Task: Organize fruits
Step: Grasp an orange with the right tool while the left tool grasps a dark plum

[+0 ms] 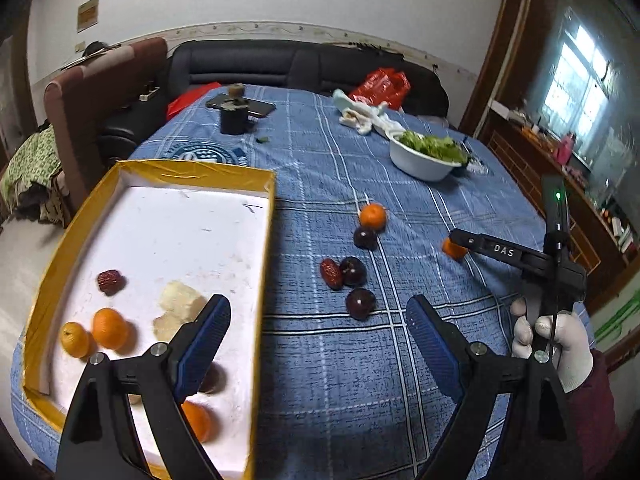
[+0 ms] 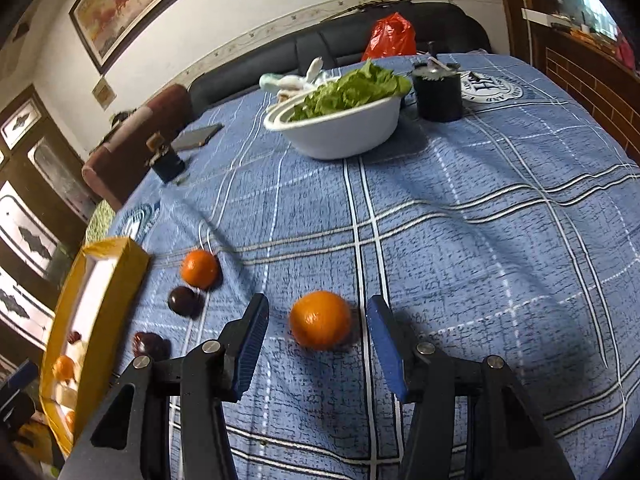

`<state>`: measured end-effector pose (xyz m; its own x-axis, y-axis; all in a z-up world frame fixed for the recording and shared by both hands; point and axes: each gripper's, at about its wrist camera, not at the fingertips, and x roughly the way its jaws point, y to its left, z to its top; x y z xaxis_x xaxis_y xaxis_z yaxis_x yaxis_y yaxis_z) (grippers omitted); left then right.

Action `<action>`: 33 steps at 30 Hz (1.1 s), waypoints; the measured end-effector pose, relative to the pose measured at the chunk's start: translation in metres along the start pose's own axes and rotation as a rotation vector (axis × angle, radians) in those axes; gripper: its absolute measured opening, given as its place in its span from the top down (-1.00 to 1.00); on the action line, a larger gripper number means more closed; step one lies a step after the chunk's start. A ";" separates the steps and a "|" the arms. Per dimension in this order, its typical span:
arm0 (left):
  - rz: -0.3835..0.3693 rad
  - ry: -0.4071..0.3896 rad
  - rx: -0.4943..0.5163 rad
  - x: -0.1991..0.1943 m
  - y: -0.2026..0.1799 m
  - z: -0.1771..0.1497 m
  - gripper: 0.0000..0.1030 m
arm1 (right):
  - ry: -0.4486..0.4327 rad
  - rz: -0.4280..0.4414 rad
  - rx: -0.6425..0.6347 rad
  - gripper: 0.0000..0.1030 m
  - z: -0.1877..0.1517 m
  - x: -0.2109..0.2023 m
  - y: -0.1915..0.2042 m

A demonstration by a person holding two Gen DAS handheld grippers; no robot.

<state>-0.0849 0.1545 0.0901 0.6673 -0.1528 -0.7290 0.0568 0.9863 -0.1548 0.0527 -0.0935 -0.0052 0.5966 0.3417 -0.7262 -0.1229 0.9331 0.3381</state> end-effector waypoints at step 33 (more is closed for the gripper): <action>0.041 0.098 0.144 0.102 -0.043 -0.009 0.47 | -0.045 -0.025 -0.074 0.26 -0.005 -0.004 0.011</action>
<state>-0.0261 0.0961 0.0166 0.5957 -0.1111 -0.7955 0.1419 0.9894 -0.0319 0.0451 -0.0841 -0.0017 0.6349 0.3142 -0.7058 -0.1644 0.9476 0.2740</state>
